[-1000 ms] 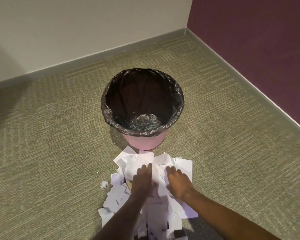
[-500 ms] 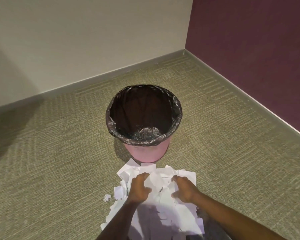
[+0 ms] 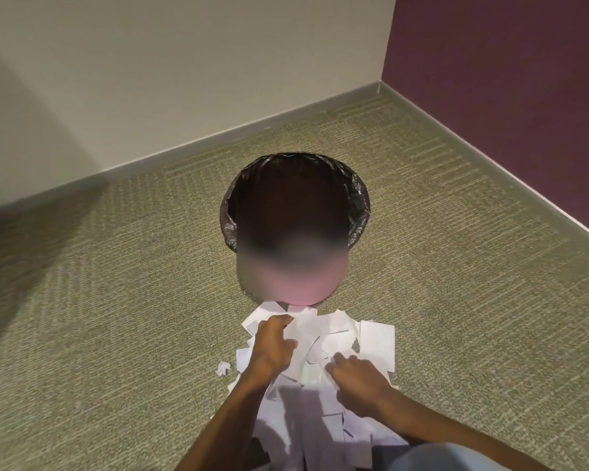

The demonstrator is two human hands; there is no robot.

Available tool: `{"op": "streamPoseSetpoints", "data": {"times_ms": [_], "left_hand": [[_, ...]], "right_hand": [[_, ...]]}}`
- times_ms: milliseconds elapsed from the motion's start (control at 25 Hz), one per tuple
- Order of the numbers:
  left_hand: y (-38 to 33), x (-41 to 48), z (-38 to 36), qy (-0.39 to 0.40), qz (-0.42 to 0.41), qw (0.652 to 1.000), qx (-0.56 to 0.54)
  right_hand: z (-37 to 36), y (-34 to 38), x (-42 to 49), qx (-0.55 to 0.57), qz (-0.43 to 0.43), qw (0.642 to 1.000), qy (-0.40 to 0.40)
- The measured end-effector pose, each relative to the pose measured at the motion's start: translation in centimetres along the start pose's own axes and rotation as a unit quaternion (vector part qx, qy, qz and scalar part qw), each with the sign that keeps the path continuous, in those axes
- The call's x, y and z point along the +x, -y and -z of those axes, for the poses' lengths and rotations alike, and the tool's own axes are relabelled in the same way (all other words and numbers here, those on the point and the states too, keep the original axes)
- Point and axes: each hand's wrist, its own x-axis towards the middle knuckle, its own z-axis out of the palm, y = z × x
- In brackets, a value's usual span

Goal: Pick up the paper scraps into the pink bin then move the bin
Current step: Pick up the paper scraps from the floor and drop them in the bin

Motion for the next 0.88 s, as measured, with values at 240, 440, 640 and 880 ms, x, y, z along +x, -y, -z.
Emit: {"op": "streamPoseSetpoints", "data": {"times_ms": [240, 440, 640, 880], "left_hand": [[-1.1, -0.5, 1.9, 0.0, -0.024, 0.999, 0.021], [-5.5, -2.4, 5.1, 0.013, -0.067, 0.997, 0.046], [-10.0, -5.3, 14.6, -0.051, -0.092, 0.994, -0.022], [-13.9, -5.5, 25.2, -0.199, -0.076, 0.924, -0.317]], "right_hand": [[5.2, -0.9, -0.2, 0.024, 0.003, 0.999, -0.023], [11.3, -1.5, -1.8, 0.064, 0.041, 0.997, -0.033], [19.3, -0.9, -4.7, 0.133, 0.102, 0.985, -0.047], [31.1, -0.8, -9.0, 0.299, 0.077, 0.943, -0.127]]}}
